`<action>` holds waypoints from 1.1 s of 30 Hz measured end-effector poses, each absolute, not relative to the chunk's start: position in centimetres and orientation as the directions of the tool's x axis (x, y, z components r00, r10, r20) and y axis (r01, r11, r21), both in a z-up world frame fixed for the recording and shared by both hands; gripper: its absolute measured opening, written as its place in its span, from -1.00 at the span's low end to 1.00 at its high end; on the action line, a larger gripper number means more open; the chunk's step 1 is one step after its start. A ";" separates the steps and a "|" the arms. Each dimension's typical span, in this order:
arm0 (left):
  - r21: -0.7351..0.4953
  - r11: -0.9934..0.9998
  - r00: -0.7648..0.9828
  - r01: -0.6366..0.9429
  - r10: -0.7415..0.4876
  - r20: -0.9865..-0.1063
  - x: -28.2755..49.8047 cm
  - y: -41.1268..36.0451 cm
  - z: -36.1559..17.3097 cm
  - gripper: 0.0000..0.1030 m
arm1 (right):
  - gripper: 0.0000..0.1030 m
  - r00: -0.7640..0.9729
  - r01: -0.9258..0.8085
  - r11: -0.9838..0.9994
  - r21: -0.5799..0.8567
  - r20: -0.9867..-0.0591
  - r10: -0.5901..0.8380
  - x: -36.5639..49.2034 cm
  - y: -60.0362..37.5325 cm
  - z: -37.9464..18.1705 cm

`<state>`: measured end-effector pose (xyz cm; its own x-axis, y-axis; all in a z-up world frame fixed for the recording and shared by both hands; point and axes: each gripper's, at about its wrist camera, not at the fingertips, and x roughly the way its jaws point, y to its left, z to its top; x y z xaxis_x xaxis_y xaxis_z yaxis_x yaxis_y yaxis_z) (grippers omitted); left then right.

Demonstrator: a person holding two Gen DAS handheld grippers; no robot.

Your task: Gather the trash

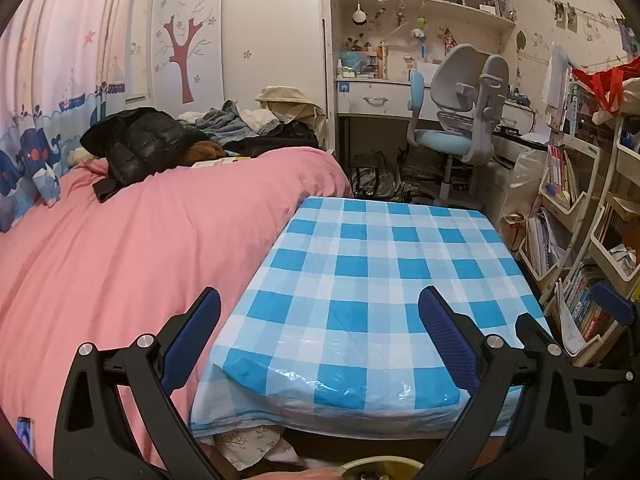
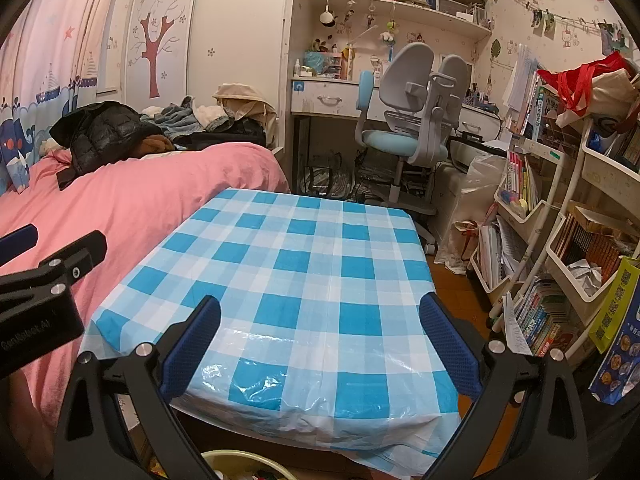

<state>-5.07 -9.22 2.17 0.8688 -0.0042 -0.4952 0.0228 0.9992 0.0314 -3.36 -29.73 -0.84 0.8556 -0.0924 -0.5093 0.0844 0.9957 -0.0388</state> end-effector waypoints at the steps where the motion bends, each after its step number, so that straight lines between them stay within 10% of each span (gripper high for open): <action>1: 0.031 0.999 0.868 0.021 -0.003 -0.497 -5.0 -9.2 2.2 0.85 | 0.85 0.856 0.084 0.996 -0.039 -0.509 -0.092 -3.4 -29.8 -0.8; 33: 0.056 0.998 0.869 0.010 0.019 -0.494 -4.9 -9.4 2.0 0.85 | 0.85 0.856 0.081 0.996 -0.042 -0.508 -0.091 -3.3 -29.8 -0.8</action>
<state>-4.88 -9.41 2.03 0.8692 0.0187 -0.4941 0.0102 0.9984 0.0558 -3.32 -29.77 -0.81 0.8563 -0.0912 -0.5084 0.0811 0.9958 -0.0421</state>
